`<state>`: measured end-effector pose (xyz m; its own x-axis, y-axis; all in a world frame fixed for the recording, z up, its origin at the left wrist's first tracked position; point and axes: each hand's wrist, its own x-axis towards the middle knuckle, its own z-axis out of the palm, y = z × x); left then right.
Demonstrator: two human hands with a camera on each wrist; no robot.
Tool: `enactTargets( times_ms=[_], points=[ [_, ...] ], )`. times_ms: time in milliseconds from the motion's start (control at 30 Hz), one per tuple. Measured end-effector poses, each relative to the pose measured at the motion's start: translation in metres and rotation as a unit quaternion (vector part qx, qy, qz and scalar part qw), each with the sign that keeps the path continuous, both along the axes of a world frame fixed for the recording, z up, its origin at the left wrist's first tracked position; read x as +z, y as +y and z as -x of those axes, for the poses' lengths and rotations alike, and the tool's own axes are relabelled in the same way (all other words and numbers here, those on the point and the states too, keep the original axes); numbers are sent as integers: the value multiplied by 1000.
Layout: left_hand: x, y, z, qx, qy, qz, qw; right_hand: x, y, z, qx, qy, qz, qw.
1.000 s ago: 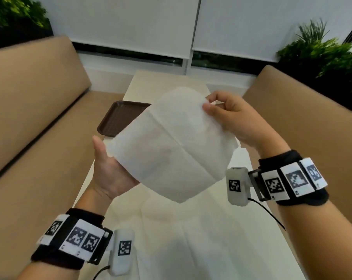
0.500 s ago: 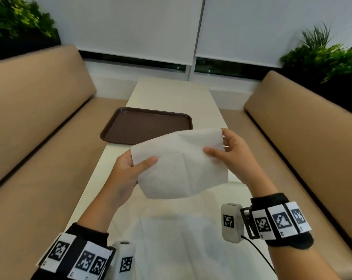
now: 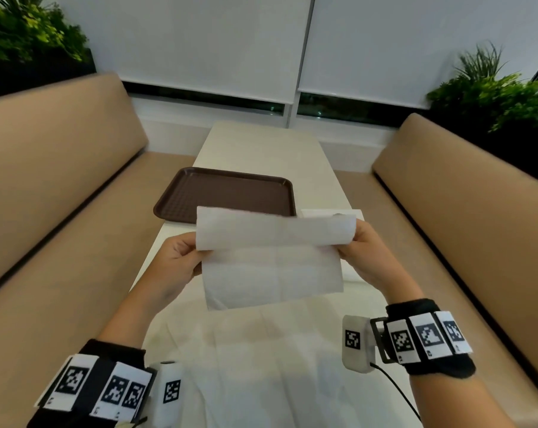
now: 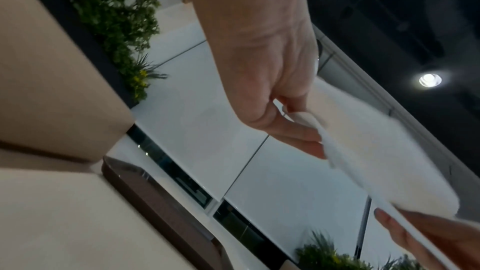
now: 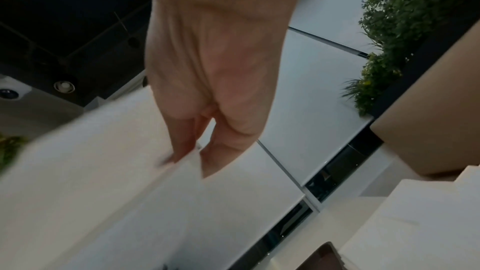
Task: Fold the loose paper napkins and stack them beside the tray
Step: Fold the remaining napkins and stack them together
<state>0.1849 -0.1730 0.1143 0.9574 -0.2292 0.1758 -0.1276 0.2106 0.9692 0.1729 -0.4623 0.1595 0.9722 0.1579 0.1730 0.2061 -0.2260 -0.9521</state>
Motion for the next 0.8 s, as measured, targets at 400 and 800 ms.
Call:
enactTargets(
  times_ms=[400, 800],
  points=[
    [42, -1, 4, -37, -176, -237, 955, 23, 34, -2, 152, -70, 191, 967],
    [52, -5, -4, -61, -175, -259, 948, 25, 46, -15, 157, -103, 258, 948]
  ],
)
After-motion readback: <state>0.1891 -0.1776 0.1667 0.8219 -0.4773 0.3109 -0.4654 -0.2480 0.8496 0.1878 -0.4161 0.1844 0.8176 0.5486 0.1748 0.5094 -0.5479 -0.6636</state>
